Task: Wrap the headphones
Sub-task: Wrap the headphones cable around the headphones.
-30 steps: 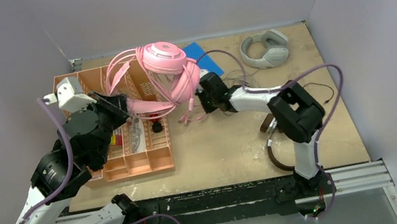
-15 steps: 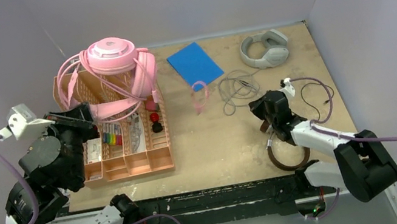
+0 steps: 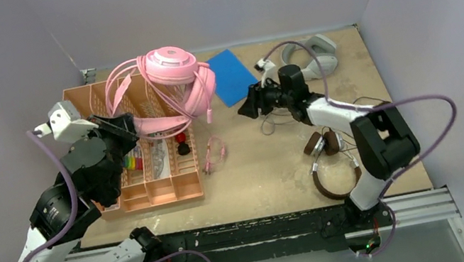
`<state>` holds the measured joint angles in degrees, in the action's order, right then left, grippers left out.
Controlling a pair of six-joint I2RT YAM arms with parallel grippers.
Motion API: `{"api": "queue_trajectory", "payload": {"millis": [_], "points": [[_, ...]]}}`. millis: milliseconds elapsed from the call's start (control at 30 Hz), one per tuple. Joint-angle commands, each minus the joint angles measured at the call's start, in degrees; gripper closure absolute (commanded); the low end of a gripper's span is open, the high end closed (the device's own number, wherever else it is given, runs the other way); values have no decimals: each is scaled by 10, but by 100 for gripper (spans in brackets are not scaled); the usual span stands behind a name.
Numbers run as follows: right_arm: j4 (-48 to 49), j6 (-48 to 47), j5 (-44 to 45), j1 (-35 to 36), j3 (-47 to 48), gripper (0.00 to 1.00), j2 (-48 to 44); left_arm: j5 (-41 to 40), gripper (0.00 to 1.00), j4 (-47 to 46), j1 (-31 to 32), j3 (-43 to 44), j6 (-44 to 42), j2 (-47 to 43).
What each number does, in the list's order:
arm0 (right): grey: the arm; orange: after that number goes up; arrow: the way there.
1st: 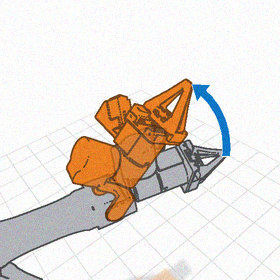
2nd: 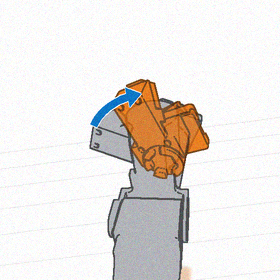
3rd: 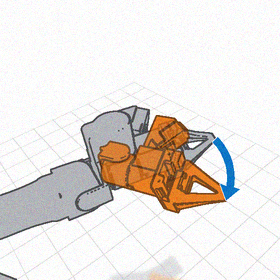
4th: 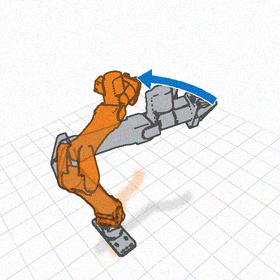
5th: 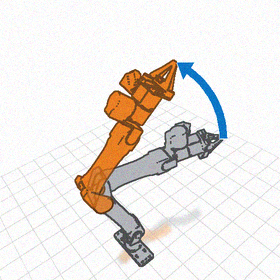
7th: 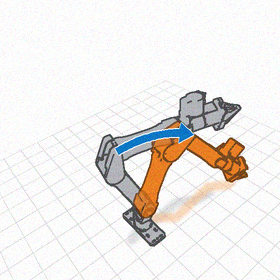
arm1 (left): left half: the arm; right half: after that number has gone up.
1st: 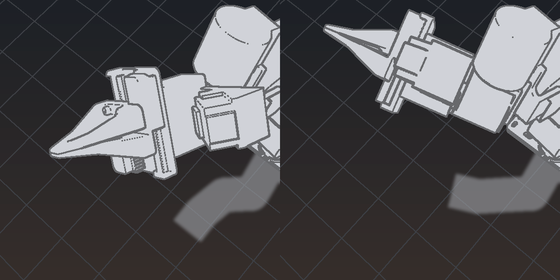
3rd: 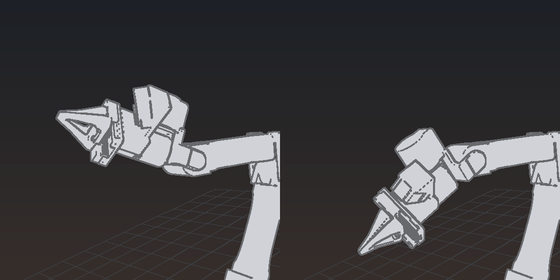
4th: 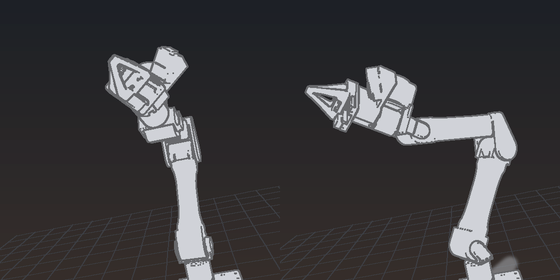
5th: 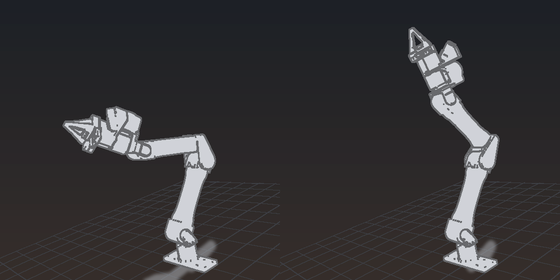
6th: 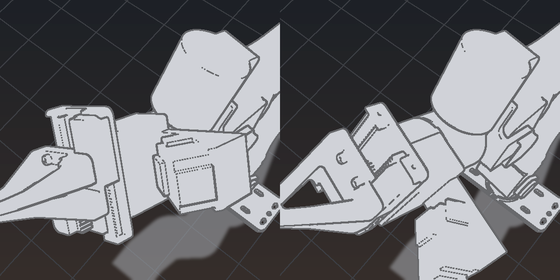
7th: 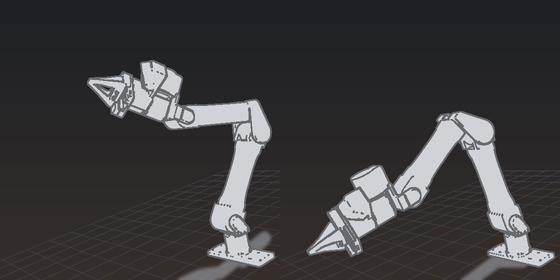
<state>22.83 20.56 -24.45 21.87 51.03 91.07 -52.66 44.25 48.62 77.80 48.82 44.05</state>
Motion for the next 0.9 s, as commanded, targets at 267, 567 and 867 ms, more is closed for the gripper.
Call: {"api": "queue_trajectory", "payload": {"millis": [267, 567, 867], "points": [[-68, -314, -278, 78, 180, 31, 207, 25, 100, -64, -1, 32, 21, -9], [31, -352, -228, 124, 199, 31, 270, 35, 100, -69, -2, 32, 17, -11], [-20, -371, -218, 136, 299, 35, 341, 48, 100, -70, -1, 41, 14, -4]]}}
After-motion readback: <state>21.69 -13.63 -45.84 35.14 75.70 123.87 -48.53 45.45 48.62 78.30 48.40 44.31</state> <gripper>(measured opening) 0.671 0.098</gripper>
